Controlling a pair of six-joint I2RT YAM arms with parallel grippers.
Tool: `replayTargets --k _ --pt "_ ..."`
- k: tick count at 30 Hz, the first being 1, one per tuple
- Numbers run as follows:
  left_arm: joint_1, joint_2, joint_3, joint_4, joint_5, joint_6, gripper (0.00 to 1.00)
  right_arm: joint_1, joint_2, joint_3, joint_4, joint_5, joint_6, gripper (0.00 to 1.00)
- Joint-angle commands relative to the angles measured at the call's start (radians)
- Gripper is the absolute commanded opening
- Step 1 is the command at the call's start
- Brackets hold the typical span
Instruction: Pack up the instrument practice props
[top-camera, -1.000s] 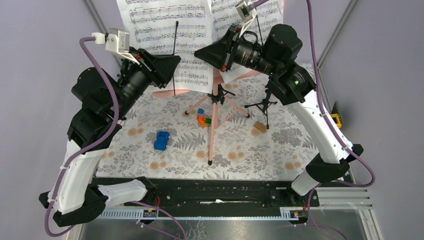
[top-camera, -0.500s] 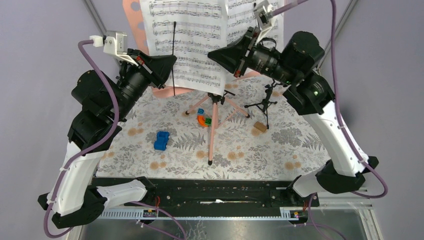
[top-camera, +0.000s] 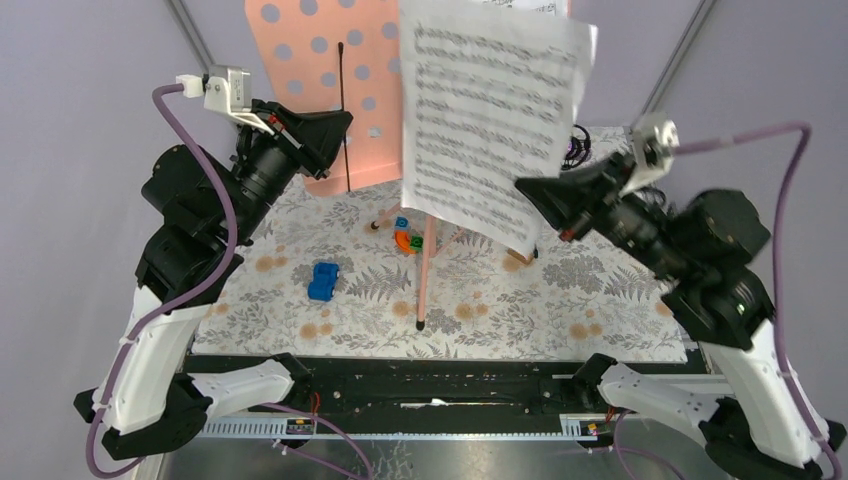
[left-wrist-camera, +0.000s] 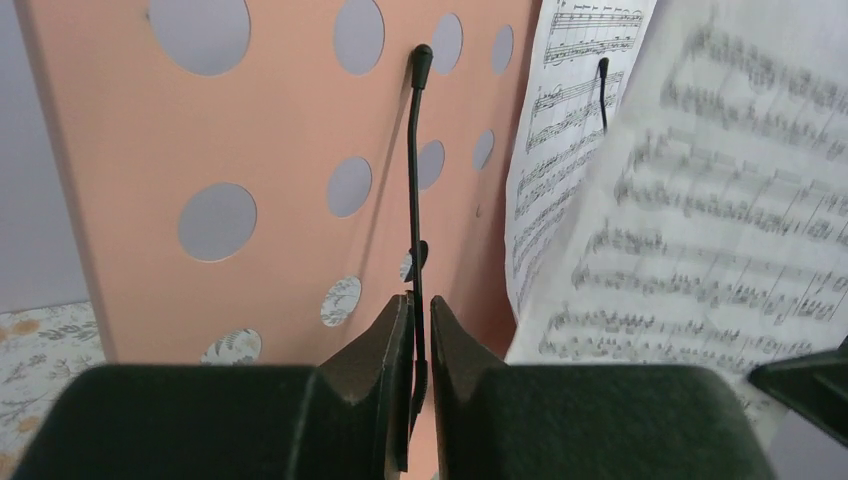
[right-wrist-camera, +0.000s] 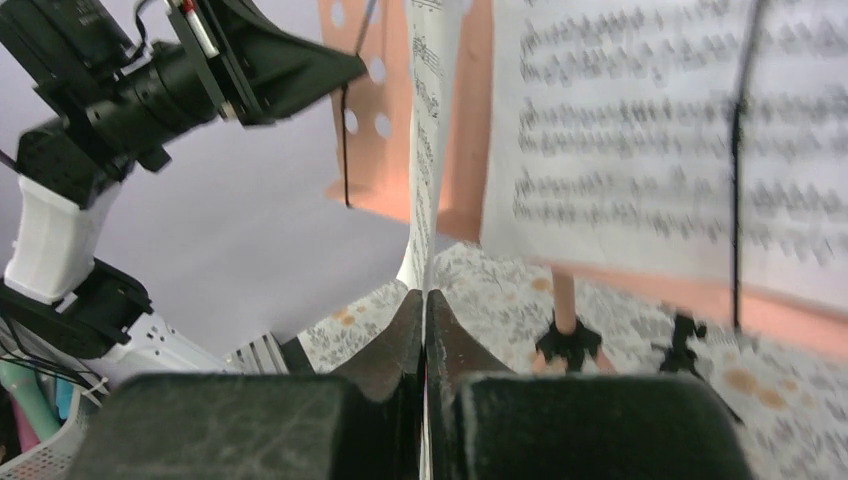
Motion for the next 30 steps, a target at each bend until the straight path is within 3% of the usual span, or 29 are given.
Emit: replayTargets --k 1,13,20,30 --pt "-0.002 -0.027 0.003 0.060 0.018 0.005 0.22 -0.003 -0.163 -0.153 -0.027 0.135 0.057 0.00" --pt "-0.002 -0.053 -0.005 0.061 0.036 0.004 0.57 -0.003 -0.487 -0.642 -0.276 0.396 0.360 0.00" --pt "-0.002 -0.093 -0.010 0.043 0.031 -0.005 0.69 -0.002 -0.629 -0.881 -0.399 0.711 0.661 0.00" --pt "-0.002 -0.193 -0.052 -0.018 -0.017 -0.030 0.82 -0.003 -0.517 -1.165 -0.328 0.922 0.904 0.00"
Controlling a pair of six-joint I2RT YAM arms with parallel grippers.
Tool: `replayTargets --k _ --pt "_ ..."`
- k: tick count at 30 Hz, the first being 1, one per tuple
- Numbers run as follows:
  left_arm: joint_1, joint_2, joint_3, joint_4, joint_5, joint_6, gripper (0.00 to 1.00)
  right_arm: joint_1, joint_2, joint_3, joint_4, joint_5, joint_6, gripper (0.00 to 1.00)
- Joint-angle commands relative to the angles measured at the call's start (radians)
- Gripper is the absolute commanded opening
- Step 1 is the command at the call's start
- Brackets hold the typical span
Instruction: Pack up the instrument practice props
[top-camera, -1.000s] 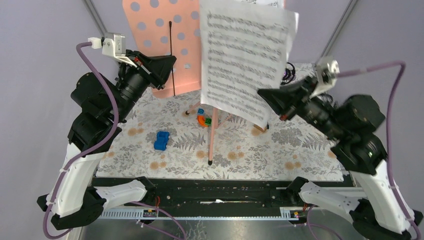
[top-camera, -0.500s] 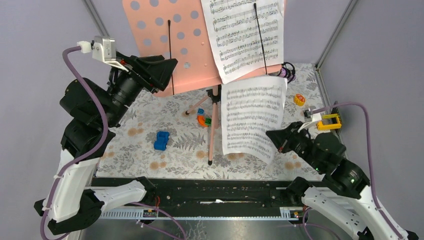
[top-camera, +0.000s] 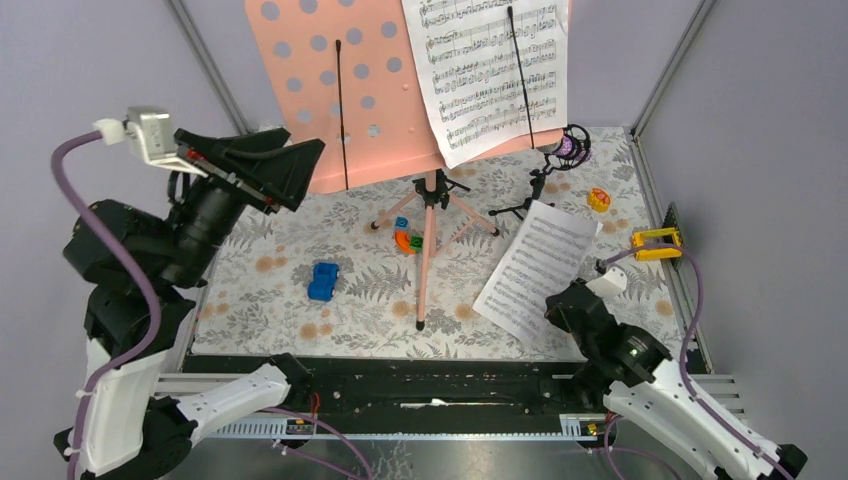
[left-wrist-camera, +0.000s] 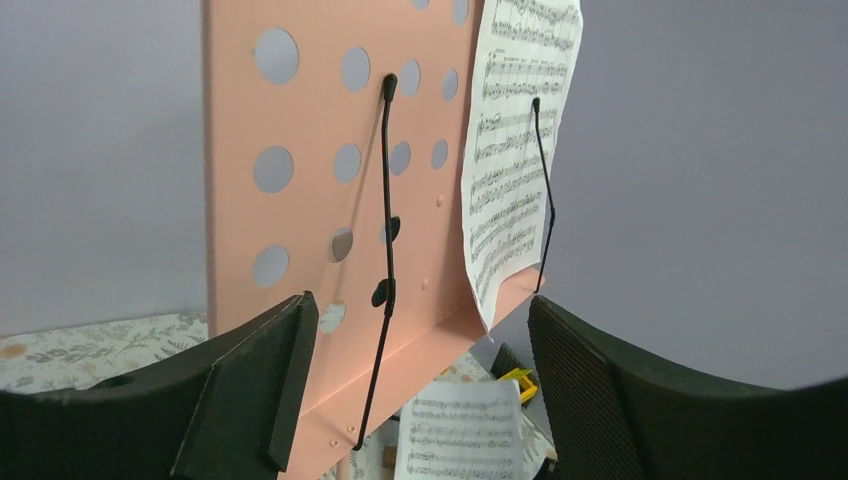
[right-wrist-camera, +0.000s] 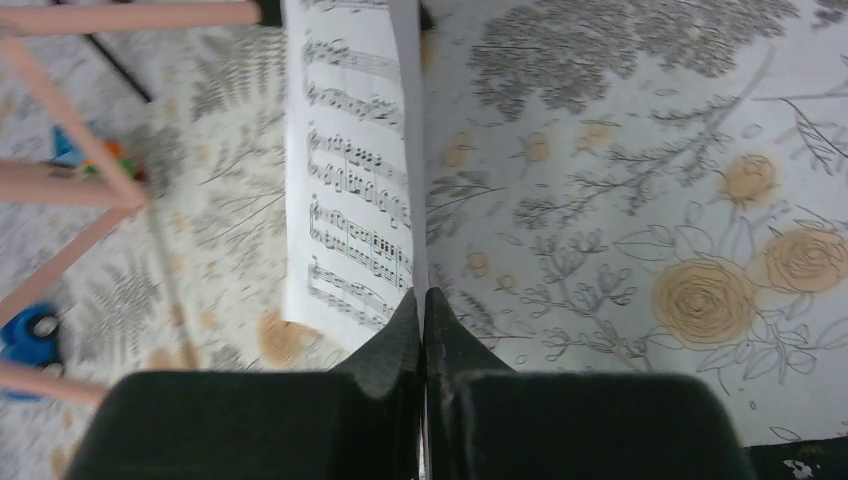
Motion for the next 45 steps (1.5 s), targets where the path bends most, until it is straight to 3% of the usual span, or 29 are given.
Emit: replayTargets --k 1,9,13,15,19,21,29,33,35,36,40,45 --pt "-0.002 -0.041 -0.003 -0.011 -0.040 -0.013 0.83 -0.003 0.050 -0.040 0.036 0.188 0.160 0.00" --pt "-0.002 -0.086 -0.021 -0.035 -0.076 -0.022 0.86 -0.007 0.126 -0.036 -0.014 0.384 0.217 0.00" --pt "-0.002 -0.087 -0.022 -0.052 -0.079 -0.022 0.87 -0.014 0.164 -0.027 -0.003 0.404 0.194 0.00" --pt "-0.002 -0.091 -0.022 -0.057 -0.080 -0.022 0.88 -0.015 0.176 -0.023 -0.004 0.395 0.192 0.10" --pt "-0.002 -0.103 -0.023 -0.059 -0.092 -0.021 0.89 -0.015 0.134 -0.021 -0.004 0.365 0.176 0.49" --pt "-0.002 -0.105 -0.021 -0.065 -0.101 -0.021 0.90 -0.015 0.096 -0.018 -0.020 0.357 0.171 0.57" --pt "-0.002 -0.099 0.003 -0.098 -0.123 0.000 0.91 -0.015 -0.013 0.067 -0.152 0.367 0.168 0.68" --pt "-0.002 -0.089 0.030 -0.123 -0.140 0.013 0.92 -0.015 -0.077 0.144 -0.147 0.350 0.076 0.80" --pt "-0.002 -0.085 0.037 -0.127 -0.141 0.015 0.92 -0.015 -0.089 0.195 -0.125 0.322 0.009 0.96" --pt "-0.002 -0.083 0.039 -0.132 -0.141 0.016 0.93 -0.015 -0.084 0.222 -0.115 0.306 -0.016 0.99" --pt "-0.002 -0.073 0.042 -0.144 -0.155 0.019 0.94 -0.015 0.004 0.367 -0.106 0.225 -0.072 1.00" --pt "-0.002 -0.062 0.052 -0.144 -0.157 0.016 0.94 -0.015 0.203 0.638 -0.225 0.148 0.032 1.00"
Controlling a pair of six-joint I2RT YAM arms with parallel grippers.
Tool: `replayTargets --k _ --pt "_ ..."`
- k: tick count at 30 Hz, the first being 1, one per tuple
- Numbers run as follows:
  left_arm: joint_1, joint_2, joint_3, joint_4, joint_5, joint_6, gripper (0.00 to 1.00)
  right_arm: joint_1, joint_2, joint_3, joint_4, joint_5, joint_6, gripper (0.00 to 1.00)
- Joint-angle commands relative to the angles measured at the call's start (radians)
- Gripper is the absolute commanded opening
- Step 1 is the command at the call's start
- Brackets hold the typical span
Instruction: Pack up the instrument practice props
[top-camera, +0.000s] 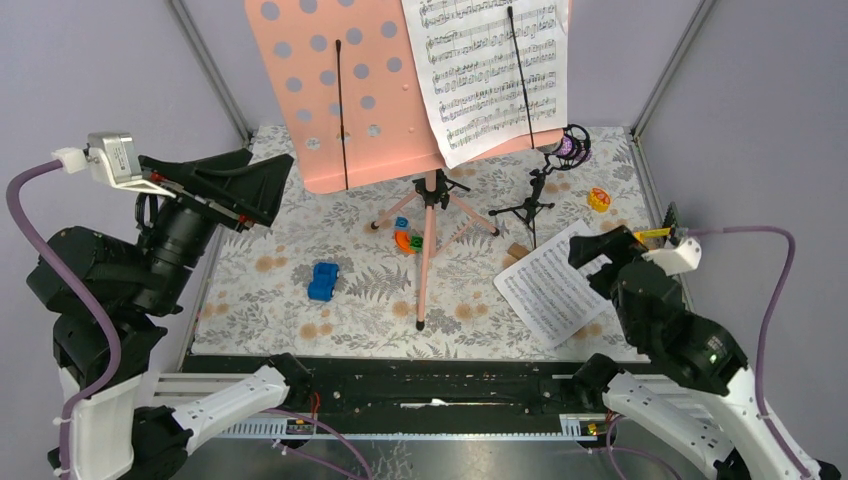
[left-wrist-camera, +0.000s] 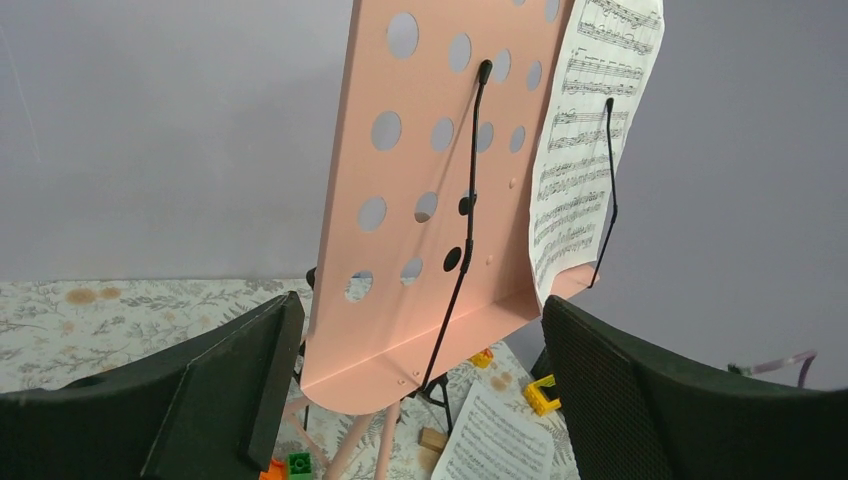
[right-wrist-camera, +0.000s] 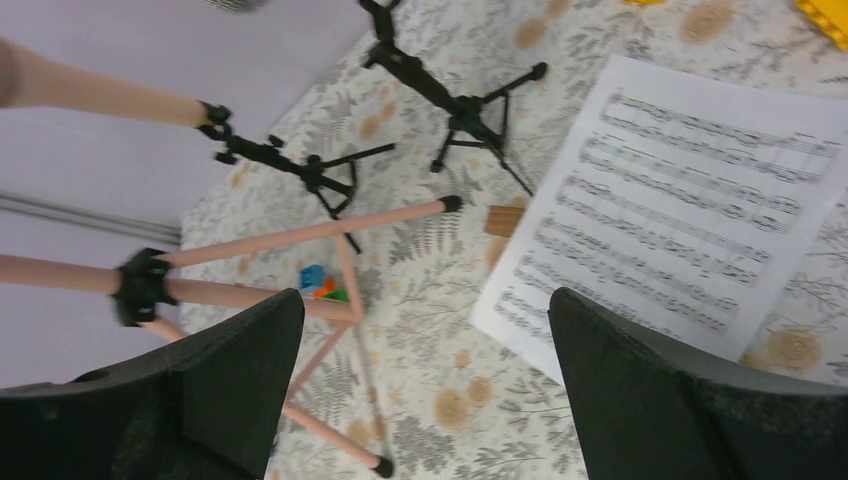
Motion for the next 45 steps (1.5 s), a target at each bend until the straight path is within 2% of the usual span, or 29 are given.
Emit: replayTargets --k 1,5,8,16,24,29,36,45 --pt "-0.002 0.034 0.033 0.009 -0.016 0.011 0.94 -0.003 0.181 0.234 -0.108 -0.086 0.086 1.00" --pt "-0.002 0.059 0.040 0.000 -0.015 0.011 0.94 -0.004 0.364 0.494 -0.237 -0.175 0.147 1.00" --pt "-0.002 0.071 0.038 -0.004 -0.010 0.004 0.94 -0.004 0.443 0.639 -0.266 -0.243 0.152 1.00" --pt "-0.002 0.079 0.034 0.013 -0.031 -0.011 0.95 -0.002 0.492 0.875 -0.280 -0.278 0.144 1.00" --pt "-0.002 0.091 0.046 0.023 -0.027 -0.009 0.95 -0.004 0.485 0.912 -0.237 -0.319 0.108 1.00" --pt "-0.002 0.118 0.112 0.023 0.000 0.001 0.95 -0.004 0.455 0.902 -0.218 -0.310 0.093 1.00" --pt "-0.002 0.209 0.269 0.028 0.131 0.021 0.95 -0.004 0.432 0.868 -0.179 -0.314 0.093 1.00" --pt "-0.002 0.351 0.385 0.056 0.371 0.025 0.95 -0.004 0.422 0.904 -0.186 -0.364 0.101 1.00"
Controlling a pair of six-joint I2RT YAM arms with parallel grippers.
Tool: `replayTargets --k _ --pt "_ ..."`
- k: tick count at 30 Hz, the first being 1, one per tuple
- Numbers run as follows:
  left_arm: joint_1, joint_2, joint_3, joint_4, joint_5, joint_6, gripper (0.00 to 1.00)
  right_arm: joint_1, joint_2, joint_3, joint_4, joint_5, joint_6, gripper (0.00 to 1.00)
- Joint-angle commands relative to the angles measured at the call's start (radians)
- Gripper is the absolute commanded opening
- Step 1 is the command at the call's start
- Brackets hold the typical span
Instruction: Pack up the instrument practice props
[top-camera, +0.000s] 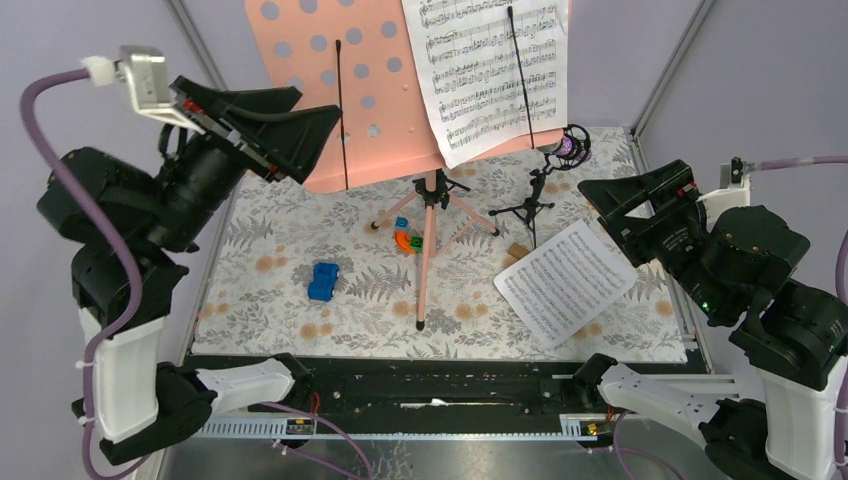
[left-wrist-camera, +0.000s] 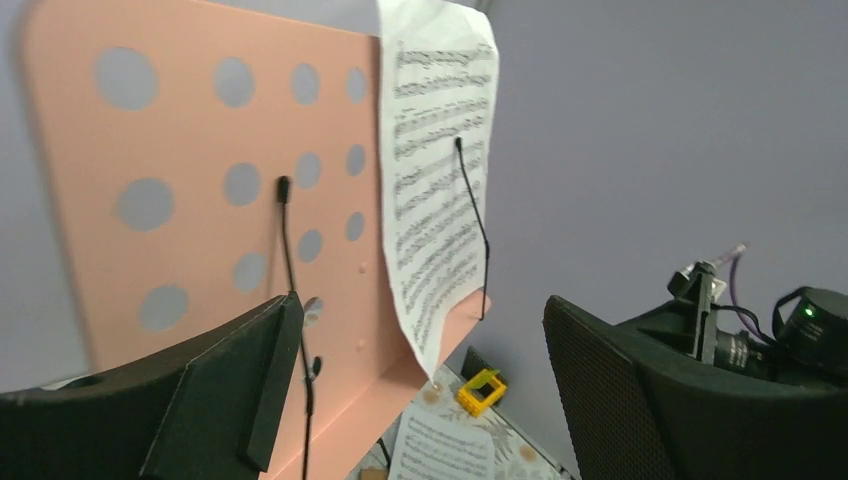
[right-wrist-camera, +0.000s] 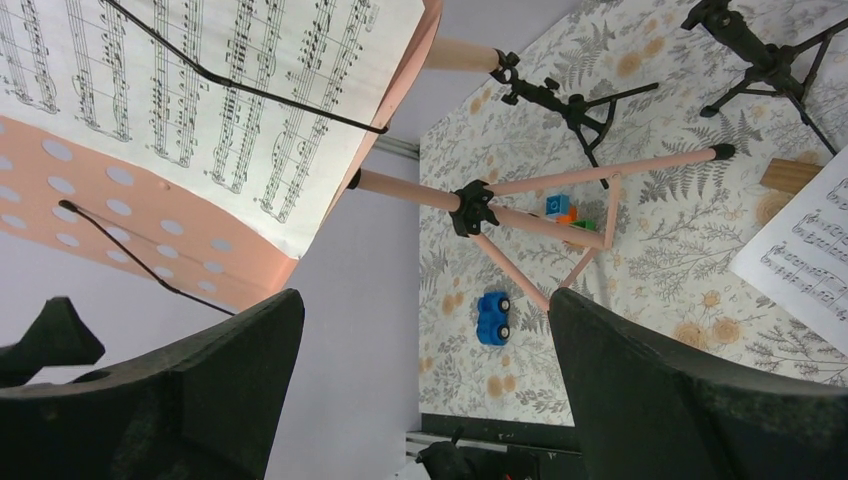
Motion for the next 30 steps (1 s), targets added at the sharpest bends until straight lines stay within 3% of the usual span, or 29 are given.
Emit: replayTargets --k 1,5,12,19,30 --pt "-0.002 0.079 0.061 0.038 0.169 0.012 0.95 -0.004 -0.021 0.025 0.036 -0.042 -0.007 1.00" --pt "-0.002 0.108 0.078 0.072 0.249 -0.026 0.95 -0.004 -0.078 -0.054 0.098 -0.053 -0.054 1.00" --pt "-0.013 0.187 0.082 0.150 0.381 -0.126 0.93 -0.004 -0.248 -0.394 0.343 -0.009 -0.293 1.00" --pt "-0.078 0.228 0.075 0.150 0.289 -0.122 0.92 -0.004 -0.323 -0.559 0.420 0.049 -0.390 1.00" --pt "-0.133 0.167 -0.063 0.188 0.034 -0.167 0.91 -0.004 -0.316 -0.610 0.471 0.086 -0.489 1.00"
